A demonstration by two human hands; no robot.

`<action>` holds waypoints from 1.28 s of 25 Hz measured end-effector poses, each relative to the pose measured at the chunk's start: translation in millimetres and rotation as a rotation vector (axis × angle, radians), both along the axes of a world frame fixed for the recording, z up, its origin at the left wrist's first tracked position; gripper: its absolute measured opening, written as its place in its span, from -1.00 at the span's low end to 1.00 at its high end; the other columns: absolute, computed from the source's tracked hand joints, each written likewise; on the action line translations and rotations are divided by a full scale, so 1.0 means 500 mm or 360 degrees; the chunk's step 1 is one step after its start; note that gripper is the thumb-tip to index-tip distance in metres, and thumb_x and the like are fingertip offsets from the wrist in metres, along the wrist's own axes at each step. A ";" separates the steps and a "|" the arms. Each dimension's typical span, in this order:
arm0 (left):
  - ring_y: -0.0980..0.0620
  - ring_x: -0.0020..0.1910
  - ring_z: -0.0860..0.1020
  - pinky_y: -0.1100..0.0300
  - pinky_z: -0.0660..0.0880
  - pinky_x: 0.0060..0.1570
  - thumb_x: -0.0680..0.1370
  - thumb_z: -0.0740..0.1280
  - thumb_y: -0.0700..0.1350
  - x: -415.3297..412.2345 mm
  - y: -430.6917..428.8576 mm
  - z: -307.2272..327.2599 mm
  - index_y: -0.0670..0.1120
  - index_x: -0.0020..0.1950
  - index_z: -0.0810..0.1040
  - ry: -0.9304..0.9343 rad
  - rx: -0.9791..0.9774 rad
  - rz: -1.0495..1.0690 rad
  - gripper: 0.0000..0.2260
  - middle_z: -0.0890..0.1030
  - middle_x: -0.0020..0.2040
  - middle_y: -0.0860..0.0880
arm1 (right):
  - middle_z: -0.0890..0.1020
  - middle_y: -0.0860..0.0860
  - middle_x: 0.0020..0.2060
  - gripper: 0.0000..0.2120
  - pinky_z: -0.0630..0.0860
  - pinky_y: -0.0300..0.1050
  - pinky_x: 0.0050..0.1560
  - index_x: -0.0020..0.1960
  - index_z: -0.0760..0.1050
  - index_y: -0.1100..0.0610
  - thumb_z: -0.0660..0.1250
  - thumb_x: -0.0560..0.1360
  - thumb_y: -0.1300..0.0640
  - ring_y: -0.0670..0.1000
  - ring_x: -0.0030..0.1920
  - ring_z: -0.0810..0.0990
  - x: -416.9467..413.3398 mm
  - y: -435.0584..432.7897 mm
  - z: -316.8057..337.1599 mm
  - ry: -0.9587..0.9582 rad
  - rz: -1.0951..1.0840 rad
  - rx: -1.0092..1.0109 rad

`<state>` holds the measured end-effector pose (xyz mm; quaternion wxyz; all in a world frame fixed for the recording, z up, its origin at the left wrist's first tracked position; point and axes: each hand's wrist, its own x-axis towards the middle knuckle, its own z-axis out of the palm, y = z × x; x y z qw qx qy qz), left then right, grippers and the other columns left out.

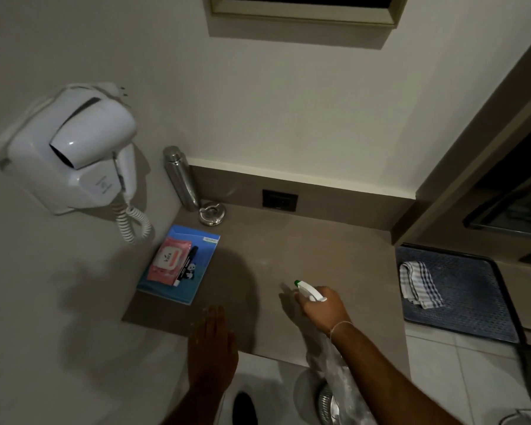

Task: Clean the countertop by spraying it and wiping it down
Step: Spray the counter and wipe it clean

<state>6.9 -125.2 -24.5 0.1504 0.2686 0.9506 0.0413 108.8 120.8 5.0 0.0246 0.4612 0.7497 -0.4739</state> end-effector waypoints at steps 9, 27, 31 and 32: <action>-0.20 0.49 0.41 -0.23 0.32 0.44 0.57 -0.11 0.08 -0.012 -0.047 -0.015 -0.18 0.55 0.35 0.0049 0.0098 0.0330 -0.35 0.44 0.50 -0.21 | 0.69 -0.32 -0.34 -0.80 0.49 -0.41 -0.36 -0.22 0.60 -0.45 0.33 0.21 -0.45 -0.26 -0.32 0.68 0.026 -0.077 -0.009 0.0108 0.0260 -0.0047; -0.25 0.57 0.24 -0.19 0.15 0.55 0.69 0.05 -0.01 0.022 0.168 -0.029 -0.19 0.61 0.19 -0.0216 0.0347 -0.0063 -0.49 0.27 0.59 -0.23 | 0.68 0.07 -0.49 -0.56 0.42 -0.22 -0.50 -0.39 0.63 0.07 0.42 0.26 -0.33 -0.07 -0.60 0.54 0.480 0.003 -0.023 -0.0287 -0.0821 -0.0095; -0.30 0.52 0.34 -0.26 0.25 0.50 0.60 -0.02 0.04 0.046 0.214 -0.020 -0.26 0.54 0.33 -0.0246 0.0450 -0.0168 -0.40 0.39 0.51 -0.30 | 0.69 0.10 -0.44 -0.59 0.44 -0.16 -0.47 -0.36 0.65 0.09 0.46 0.52 -0.17 -0.06 -0.56 0.50 0.530 -0.004 -0.018 -0.0132 -0.0917 -0.0056; -0.30 0.52 0.34 -0.26 0.26 0.50 0.60 0.02 0.01 0.050 0.222 -0.018 -0.26 0.54 0.33 -0.0261 0.0438 -0.0197 -0.43 0.40 0.50 -0.30 | 0.69 0.13 -0.42 -0.59 0.46 -0.15 -0.47 -0.35 0.65 0.12 0.47 0.54 -0.12 -0.04 -0.54 0.51 0.535 -0.003 -0.015 -0.0060 -0.0951 -0.0057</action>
